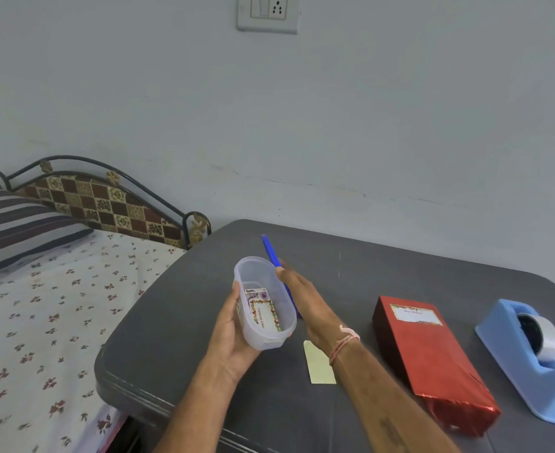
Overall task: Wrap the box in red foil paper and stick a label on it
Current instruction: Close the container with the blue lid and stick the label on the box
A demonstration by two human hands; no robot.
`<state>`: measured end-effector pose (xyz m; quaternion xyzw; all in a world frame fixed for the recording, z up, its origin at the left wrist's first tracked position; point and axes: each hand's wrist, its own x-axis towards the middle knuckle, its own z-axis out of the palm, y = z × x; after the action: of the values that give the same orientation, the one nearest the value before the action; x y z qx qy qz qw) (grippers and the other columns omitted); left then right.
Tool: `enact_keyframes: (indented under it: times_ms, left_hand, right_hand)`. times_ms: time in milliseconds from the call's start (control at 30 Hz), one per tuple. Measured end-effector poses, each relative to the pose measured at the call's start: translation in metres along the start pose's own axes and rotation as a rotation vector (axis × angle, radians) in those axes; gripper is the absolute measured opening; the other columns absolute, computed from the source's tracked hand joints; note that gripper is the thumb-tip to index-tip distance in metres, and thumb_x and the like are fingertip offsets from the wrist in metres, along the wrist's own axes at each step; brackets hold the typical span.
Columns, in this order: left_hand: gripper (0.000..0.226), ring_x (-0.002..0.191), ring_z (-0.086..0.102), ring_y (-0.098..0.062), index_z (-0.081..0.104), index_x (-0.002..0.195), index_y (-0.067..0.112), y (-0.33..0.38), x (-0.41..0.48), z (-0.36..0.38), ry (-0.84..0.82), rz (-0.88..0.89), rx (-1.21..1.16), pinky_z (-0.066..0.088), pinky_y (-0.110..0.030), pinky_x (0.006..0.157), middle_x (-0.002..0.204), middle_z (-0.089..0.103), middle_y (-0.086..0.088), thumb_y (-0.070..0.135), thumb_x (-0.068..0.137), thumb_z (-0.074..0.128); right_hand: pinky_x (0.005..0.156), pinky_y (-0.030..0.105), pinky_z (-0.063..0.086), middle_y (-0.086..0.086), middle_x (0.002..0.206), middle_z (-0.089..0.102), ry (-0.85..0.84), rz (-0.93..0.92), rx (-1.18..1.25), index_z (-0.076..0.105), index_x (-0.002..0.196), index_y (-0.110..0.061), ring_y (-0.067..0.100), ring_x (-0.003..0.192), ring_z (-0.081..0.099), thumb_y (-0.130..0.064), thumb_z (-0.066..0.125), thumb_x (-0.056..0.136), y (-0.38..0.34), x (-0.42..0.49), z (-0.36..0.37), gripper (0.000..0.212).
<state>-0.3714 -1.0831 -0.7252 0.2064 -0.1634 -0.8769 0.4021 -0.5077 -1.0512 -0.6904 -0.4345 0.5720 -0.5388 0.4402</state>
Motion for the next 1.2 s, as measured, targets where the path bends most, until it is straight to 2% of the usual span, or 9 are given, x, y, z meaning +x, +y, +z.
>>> enact_keyframes:
  times_ms: [67,133,300,433,667,867,967,1100,1200]
  left_hand:
    - [0.051,0.129,0.056,-0.035,0.071,0.128,0.012,-0.001,0.001,-0.001,0.031,0.045,-0.009,0.033,-0.056,0.119,0.131,0.066,-0.017,0.05,0.099,0.056]
    - [0.055,0.129,0.059,-0.037,0.063,0.138,0.015,-0.003,0.006,-0.003,0.062,0.156,0.091,0.042,-0.058,0.112,0.135,0.064,-0.021,0.052,0.098,0.058]
    - [0.049,0.108,0.071,-0.042,0.059,0.137,0.023,-0.007,0.007,0.008,0.12,0.317,0.302,0.052,-0.067,0.095,0.121,0.071,-0.02,0.047,0.094,0.064]
    - [0.047,0.102,0.073,-0.039,0.06,0.135,0.026,-0.009,0.007,0.008,0.131,0.324,0.36,0.057,-0.064,0.088,0.117,0.074,-0.017,0.049,0.094,0.065]
    - [0.045,0.098,0.075,-0.035,0.058,0.134,0.031,-0.008,0.003,0.01,0.124,0.334,0.443,0.063,-0.054,0.075,0.114,0.075,-0.012,0.046,0.093,0.069]
    - [0.046,0.092,0.076,-0.035,0.059,0.134,0.025,-0.013,-0.007,0.009,0.143,0.321,0.47,0.062,-0.044,0.063,0.11,0.076,-0.015,0.044,0.093,0.068]
    - [0.05,0.098,0.075,-0.037,0.061,0.135,0.022,-0.014,-0.015,0.009,0.085,0.261,0.505,0.063,-0.048,0.072,0.113,0.075,-0.016,0.048,0.093,0.065]
    - [0.048,0.108,0.072,-0.033,0.068,0.128,0.021,-0.013,-0.025,0.014,-0.003,0.132,0.601,0.055,-0.056,0.099,0.117,0.075,-0.014,0.056,0.096,0.058]
    - [0.056,0.097,0.076,-0.026,0.071,0.121,0.022,-0.009,-0.025,0.016,0.1,0.12,0.826,0.058,-0.05,0.095,0.106,0.079,-0.006,0.067,0.091,0.056]
  right_hand:
    - [0.1,0.03,0.056,-0.008,0.136,0.066,-0.021,0.007,-0.052,0.053,0.147,-0.034,0.01,0.115,0.069,-0.048,0.056,0.102,-0.001,-0.004,-0.004,0.047]
    - [0.097,0.024,0.056,-0.01,0.139,0.063,-0.045,0.004,-0.115,0.052,0.148,-0.035,0.007,0.115,0.067,-0.048,0.064,0.098,0.0,-0.009,-0.006,0.053]
    - [0.102,0.04,0.057,-0.008,0.131,0.068,0.005,-0.002,-0.25,0.059,0.141,-0.044,0.014,0.113,0.07,-0.072,0.074,0.073,0.01,-0.015,-0.005,0.074]
    - [0.099,0.041,0.059,-0.007,0.129,0.069,0.036,-0.003,-0.274,0.061,0.139,-0.044,0.015,0.111,0.07,-0.075,0.074,0.069,0.008,-0.022,-0.005,0.078]
    - [0.086,0.03,0.061,-0.003,0.123,0.074,0.049,-0.008,-0.13,0.063,0.139,-0.035,0.015,0.105,0.074,-0.06,0.075,0.084,0.008,-0.034,-0.006,0.062]
    - [0.095,0.04,0.061,-0.003,0.126,0.071,0.08,-0.01,-0.198,0.06,0.141,-0.039,0.013,0.106,0.074,-0.079,0.076,0.064,0.01,-0.037,0.001,0.088]
    - [0.098,0.038,0.059,-0.007,0.133,0.065,0.097,-0.002,-0.23,0.05,0.146,-0.042,0.012,0.112,0.07,-0.078,0.076,0.068,0.011,-0.044,0.002,0.09]
    - [0.102,0.037,0.056,-0.014,0.134,0.061,0.064,0.027,0.029,0.035,0.147,-0.049,0.01,0.116,0.066,-0.062,0.082,0.076,0.007,-0.05,0.006,0.087]
    - [0.095,0.039,0.06,-0.008,0.125,0.065,0.211,0.019,0.157,0.04,0.143,-0.037,0.016,0.109,0.07,-0.046,0.087,0.078,0.011,-0.05,0.008,0.081]
